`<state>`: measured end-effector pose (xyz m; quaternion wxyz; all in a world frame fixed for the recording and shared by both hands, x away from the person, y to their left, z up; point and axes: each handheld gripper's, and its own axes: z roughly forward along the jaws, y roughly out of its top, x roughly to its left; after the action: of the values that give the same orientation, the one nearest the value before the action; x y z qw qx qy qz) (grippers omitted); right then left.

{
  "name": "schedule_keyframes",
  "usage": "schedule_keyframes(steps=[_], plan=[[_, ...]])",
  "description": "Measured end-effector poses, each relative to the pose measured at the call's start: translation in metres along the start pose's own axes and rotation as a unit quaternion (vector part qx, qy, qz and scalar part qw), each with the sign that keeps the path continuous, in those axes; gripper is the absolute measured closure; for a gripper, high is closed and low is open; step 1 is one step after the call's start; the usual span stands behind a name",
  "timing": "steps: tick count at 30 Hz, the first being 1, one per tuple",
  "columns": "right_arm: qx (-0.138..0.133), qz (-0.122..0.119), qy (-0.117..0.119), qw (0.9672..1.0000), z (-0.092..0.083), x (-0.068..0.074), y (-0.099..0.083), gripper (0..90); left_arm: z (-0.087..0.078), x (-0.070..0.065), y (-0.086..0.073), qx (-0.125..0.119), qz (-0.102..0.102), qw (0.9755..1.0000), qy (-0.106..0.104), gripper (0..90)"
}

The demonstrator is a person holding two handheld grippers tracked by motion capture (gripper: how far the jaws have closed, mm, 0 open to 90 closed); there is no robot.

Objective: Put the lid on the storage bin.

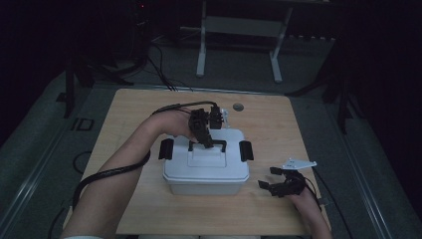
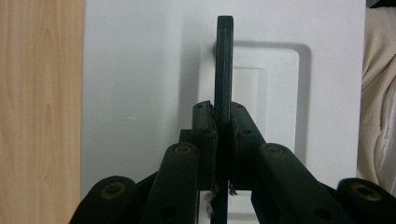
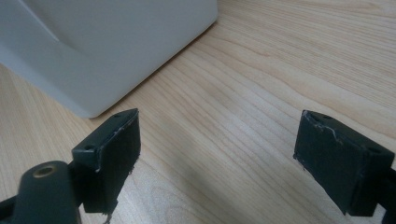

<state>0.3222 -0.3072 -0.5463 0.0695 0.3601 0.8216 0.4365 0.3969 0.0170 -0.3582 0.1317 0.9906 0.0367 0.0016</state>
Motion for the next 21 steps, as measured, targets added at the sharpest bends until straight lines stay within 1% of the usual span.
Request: schedule_keyframes(steps=[2, 3, 5, 7, 9, 10, 11, 12, 13, 14, 15, 16, 17, 18, 19, 20, 21], plan=[[-0.001, -0.001, 0.0, 1.0, 0.0, 0.0, 0.0, 14.2, 0.001, 0.0, -0.002, -0.007, -0.004, 1.0, -0.004, 82.9], [0.0, -0.001, 0.0, 1.0, 0.0, 0.0, 0.0, 14.2, 0.002, 0.0, -0.003, -0.006, -0.001, 1.0, -0.002, 82.9], [0.001, 0.001, -0.001, 1.0, 0.0, 0.0, 0.0, 14.2, 0.003, 0.001, -0.005, -0.012, -0.006, 0.9999, -0.003, 82.6], [0.003, -0.001, -0.001, 1.0, 0.001, 0.0, 0.0, 14.2, 0.004, 0.002, -0.007, -0.017, -0.01, 0.9998, 0.003, 81.9], [0.003, -0.003, -0.001, 1.0, 0.001, 0.001, 0.0, 14.1, 0.005, 0.004, -0.008, -0.021, -0.016, 0.9995, 0.016, 79.6], [0.003, -0.004, 0.0, 1.0, 0.001, 0.001, 0.0, 14.2, 0.005, 0.004, -0.009, -0.022, -0.018, 0.9994, 0.019, 76.7], [0.003, -0.004, 0.0, 1.0, 0.001, 0.001, 0.0, 14.2, 0.005, 0.004, -0.011, -0.022, -0.019, 0.9992, 0.026, 67.3], [0.002, -0.002, 0.0, 1.0, 0.001, 0.001, 0.0, 14.2, 0.006, 0.005, -0.014, -0.022, -0.025, 0.9989, 0.031, 59.4], [0.001, -0.002, 0.0, 1.0, 0.001, 0.001, 0.0, 14.2, 0.006, 0.006, -0.017, -0.023, -0.032, 0.9988, 0.028, 58.7], [0.0, -0.001, 0.0, 1.0, 0.001, 0.001, 0.0, 14.1, 0.005, 0.007, -0.019, -0.023, -0.035, 0.9987, 0.031, 55.0], [0.0, -0.001, 0.0, 1.0, 0.001, 0.001, 0.0, 14.1, 0.005, 0.007, -0.019, -0.023, -0.035, 0.9987, 0.031, 47.8], [0.001, 0.0, 0.0, 1.0, 0.001, 0.0, 0.0, 14.1, 0.004, 0.009, -0.026, -0.019, -0.052, 0.9978, 0.036, 47.8], [0.002, -0.001, 0.0, 1.0, 0.001, 0.001, 0.0, 14.2, 0.002, 0.009, -0.029, -0.023, -0.058, 0.9973, 0.039, 43.7], [0.003, -0.002, 0.0, 1.0, 0.001, 0.001, 0.0, 14.1, 0.001, 0.01, -0.031, -0.026, -0.068, 0.9967, 0.038, 37.9], [0.003, -0.002, 0.0, 1.0, 0.001, 0.001, 0.0, 14.1, -0.002, 0.01, -0.034, -0.036, -0.077, 0.9958, 0.033, 33.7], [0.004, -0.002, 0.0, 1.0, 0.001, 0.001, 0.0, 14.2, -0.004, 0.01, -0.037, -0.041, -0.082, 0.9953, 0.031, 31.2], [0.004, -0.002, -0.001, 1.0, 0.001, 0.001, 0.0, 14.2, -0.007, 0.01, -0.04, -0.044, -0.08, 0.9954, 0.03, 26.6]])
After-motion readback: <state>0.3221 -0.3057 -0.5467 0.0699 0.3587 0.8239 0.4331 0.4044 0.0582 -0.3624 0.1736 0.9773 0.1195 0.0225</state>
